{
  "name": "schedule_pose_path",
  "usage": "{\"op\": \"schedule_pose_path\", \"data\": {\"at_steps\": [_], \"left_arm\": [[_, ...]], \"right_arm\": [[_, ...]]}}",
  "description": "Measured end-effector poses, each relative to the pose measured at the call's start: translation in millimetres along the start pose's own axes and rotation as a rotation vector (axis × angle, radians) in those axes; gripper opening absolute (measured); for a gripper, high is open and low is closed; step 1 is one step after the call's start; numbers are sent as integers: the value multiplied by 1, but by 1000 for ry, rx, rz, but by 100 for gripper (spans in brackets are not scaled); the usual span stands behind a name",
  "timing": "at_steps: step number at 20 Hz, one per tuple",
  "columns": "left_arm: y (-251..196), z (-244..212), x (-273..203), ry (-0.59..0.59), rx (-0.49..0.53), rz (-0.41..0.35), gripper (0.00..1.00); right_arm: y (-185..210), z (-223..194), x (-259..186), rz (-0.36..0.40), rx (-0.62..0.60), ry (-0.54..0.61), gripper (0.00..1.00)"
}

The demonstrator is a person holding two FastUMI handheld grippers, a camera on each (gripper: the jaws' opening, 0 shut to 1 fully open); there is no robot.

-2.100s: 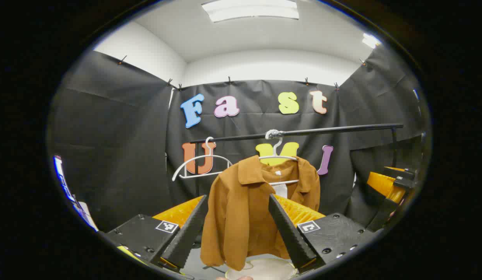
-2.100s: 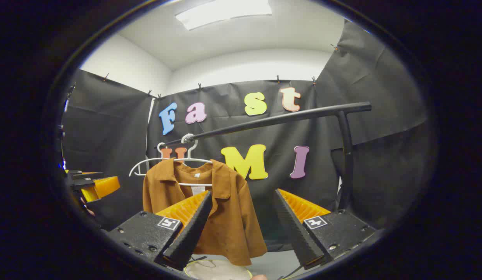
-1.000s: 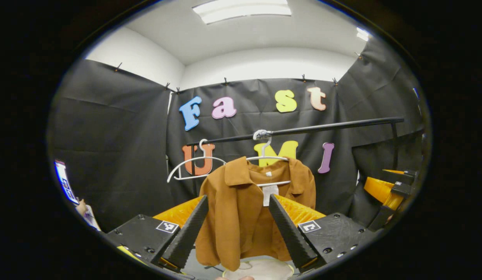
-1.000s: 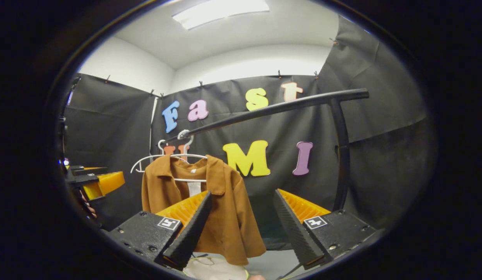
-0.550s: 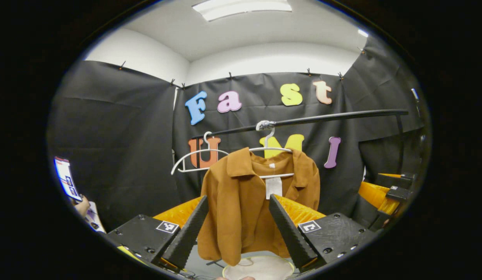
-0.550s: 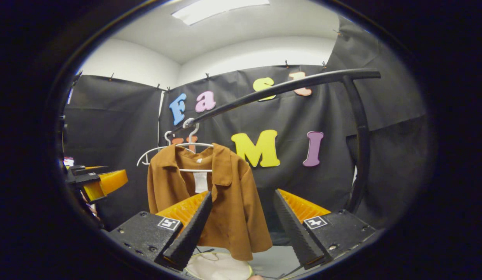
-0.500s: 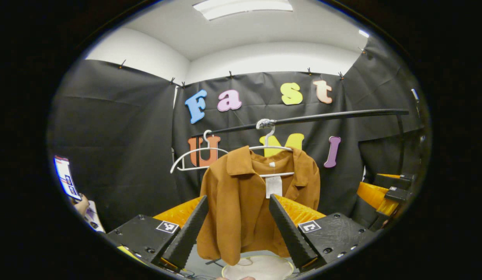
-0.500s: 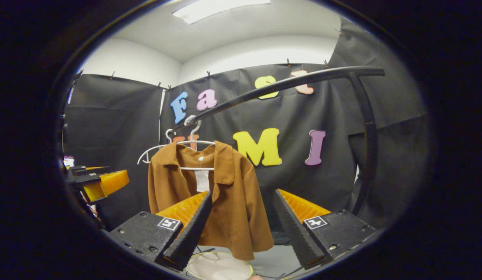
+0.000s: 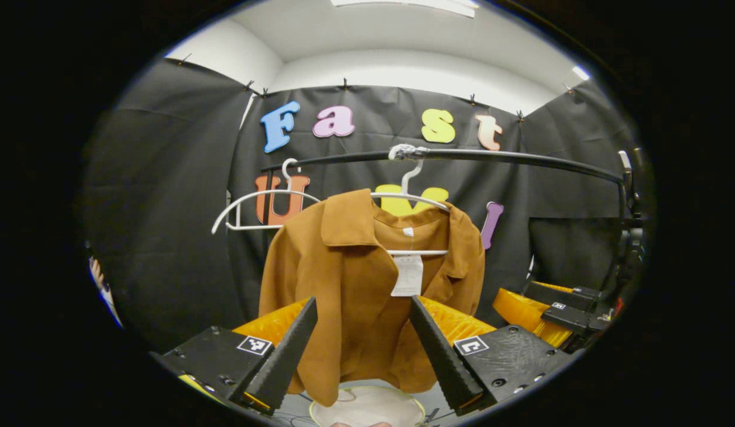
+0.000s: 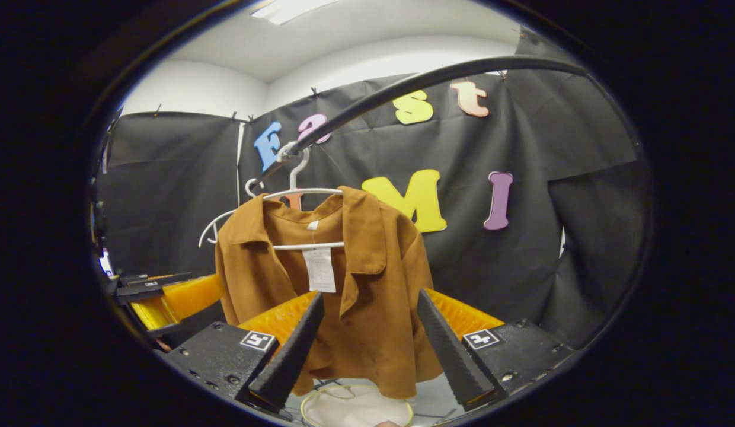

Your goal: Grasp the clothes on the hanger with both hands and then place them into the laundry hamper below.

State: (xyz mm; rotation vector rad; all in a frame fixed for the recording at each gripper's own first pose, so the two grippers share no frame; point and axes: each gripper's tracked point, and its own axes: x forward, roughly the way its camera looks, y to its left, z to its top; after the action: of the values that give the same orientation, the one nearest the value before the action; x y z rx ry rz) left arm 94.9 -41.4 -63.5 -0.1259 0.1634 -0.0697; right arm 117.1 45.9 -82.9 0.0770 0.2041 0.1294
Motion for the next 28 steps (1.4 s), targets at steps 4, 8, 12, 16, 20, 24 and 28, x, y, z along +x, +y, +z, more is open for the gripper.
{"op": "schedule_pose_path", "data": {"at_steps": [4,8,12,16,20,24,28], "left_arm": [[-6,1,37,30,-72,-69,100],[-13,5,64,60,-126,-102,100],[-9,1,91,104,-175,-84,100],[-12,-3,113,141,-217,-114,100],[-32,-5,113,185,-248,-141,96],[-17,-5,127,180,-208,-47,100],[15,-10,133,174,-227,71,100]], "right_arm": [[0,-4,34,-27,47,14,100],[-2,-5,61,-37,99,29,95],[4,-11,82,-9,148,54,98],[5,-18,100,-7,181,83,98],[2,-21,114,-4,228,95,98],[-1,-22,126,11,256,102,94],[6,-22,134,21,277,109,98]]}}
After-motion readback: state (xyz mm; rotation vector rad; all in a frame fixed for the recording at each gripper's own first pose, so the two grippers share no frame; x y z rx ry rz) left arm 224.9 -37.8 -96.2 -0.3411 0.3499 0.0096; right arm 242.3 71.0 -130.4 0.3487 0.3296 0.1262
